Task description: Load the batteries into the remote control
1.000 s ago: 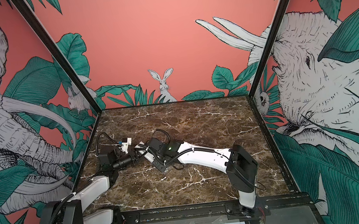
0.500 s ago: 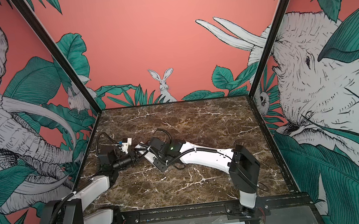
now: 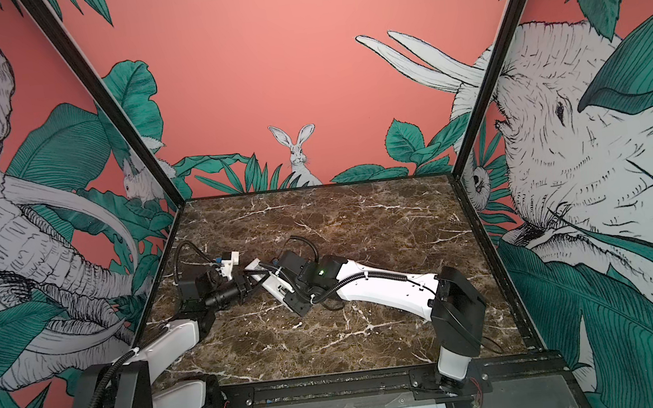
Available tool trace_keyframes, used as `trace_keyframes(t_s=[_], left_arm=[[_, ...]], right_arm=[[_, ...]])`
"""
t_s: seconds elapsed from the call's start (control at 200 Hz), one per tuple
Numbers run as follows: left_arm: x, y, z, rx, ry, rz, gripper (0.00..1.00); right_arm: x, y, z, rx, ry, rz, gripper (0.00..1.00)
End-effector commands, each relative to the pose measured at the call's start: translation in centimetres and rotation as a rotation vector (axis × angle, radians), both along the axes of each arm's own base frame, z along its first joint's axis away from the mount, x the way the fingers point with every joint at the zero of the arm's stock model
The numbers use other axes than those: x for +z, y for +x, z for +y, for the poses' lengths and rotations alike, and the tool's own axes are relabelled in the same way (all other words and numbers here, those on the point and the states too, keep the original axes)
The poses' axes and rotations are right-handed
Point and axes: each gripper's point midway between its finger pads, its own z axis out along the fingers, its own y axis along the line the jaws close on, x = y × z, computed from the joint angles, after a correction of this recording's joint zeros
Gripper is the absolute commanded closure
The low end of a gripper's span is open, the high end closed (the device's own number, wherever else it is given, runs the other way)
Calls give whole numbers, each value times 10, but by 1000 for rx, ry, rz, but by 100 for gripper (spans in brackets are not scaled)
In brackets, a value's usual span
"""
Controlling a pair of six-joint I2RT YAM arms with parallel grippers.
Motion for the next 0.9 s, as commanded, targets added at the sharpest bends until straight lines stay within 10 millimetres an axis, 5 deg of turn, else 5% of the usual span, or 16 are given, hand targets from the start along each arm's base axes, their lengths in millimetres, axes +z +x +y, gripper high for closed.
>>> trace_keyframes(t_s=[0.0, 0.895], left_arm=[[10, 1, -1, -17, -15, -35, 100], [16, -1, -1, -24, -24, -48, 100]], right_arm=[[4, -2, 5, 28, 25, -8, 77], [-13, 11, 8, 26, 1, -2, 86]])
